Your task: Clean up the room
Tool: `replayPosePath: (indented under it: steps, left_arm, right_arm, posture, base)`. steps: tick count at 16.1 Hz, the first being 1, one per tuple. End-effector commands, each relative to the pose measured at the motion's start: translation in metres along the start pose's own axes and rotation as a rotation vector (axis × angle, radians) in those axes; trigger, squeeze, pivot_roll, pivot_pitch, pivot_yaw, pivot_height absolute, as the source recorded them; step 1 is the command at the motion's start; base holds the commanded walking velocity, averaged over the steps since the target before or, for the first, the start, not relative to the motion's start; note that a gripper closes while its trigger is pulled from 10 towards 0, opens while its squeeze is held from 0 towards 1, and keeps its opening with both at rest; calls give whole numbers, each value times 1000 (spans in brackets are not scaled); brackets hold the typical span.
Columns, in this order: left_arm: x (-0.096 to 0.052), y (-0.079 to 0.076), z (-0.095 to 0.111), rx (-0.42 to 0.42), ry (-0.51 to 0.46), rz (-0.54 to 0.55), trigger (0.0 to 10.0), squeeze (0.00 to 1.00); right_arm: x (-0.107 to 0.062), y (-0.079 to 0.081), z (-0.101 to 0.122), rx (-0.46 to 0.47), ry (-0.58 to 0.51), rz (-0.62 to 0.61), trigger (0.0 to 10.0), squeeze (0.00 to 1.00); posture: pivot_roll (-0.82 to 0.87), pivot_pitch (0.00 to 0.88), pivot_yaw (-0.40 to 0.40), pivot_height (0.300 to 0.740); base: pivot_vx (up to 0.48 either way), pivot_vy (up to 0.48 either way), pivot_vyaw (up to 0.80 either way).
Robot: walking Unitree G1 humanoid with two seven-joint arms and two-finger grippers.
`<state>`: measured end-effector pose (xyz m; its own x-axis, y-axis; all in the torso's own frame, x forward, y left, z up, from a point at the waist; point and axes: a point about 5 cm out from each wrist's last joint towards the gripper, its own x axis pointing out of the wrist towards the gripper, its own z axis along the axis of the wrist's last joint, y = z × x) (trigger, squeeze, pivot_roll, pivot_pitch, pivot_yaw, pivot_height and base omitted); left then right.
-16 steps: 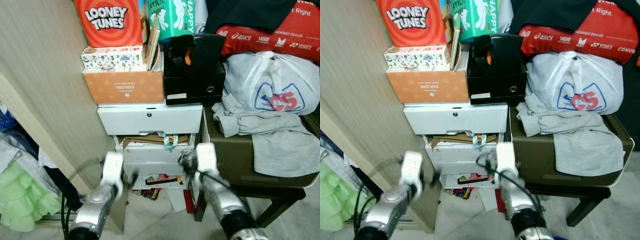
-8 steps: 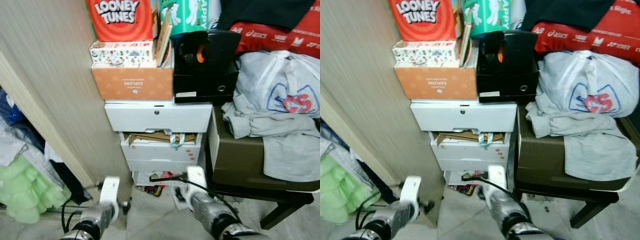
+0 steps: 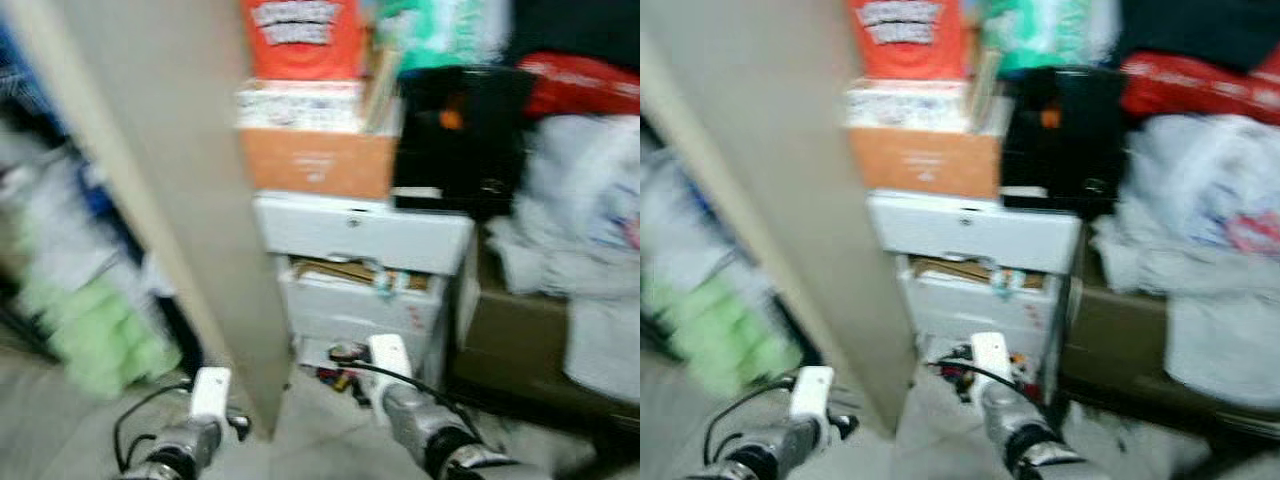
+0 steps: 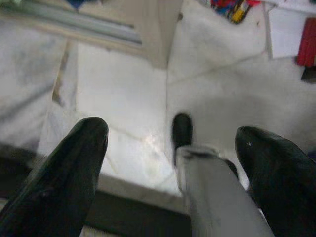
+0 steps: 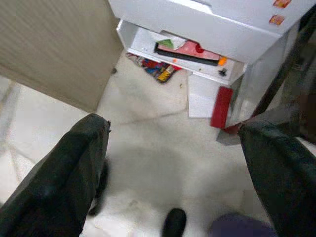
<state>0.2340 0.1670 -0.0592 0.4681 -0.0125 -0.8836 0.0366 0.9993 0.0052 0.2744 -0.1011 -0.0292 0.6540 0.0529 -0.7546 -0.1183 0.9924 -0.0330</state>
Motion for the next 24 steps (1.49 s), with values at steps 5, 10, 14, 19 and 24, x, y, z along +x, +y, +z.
replayPosePath:
  steps: [5,10,14,19,24]
  left_arm:
    - [-1,4,12,23,-37,19,10000,0]
    - [-2,3,19,15,-73,21,10000,0]
    - [-2,2,21,18,-76,23,10000,0]
    - [-2,1,22,24,-80,17,10000,0]
    - [-2,-3,26,2,-112,-19,10000,0]
  right_arm:
    - [0,8,9,12,-32,14,10000,0]
    - [0,7,13,-13,-48,13,10000,0]
    - [0,9,14,-41,-56,22,10000,0]
    - [0,9,14,-36,-56,17,10000,0]
    - [-1,9,15,-17,-74,16,10000,0]
  posture:
    - [-80,0,71,740]
    - [-82,0,68,740]
    - [-84,0,68,740]
    - [-88,0,73,740]
    - [-92,0,74,740]
  base:
    - [0,0,800]
    - [0,0,450]
    - [0,0,400]
    - [0,0,800]
    - [0,0,0]
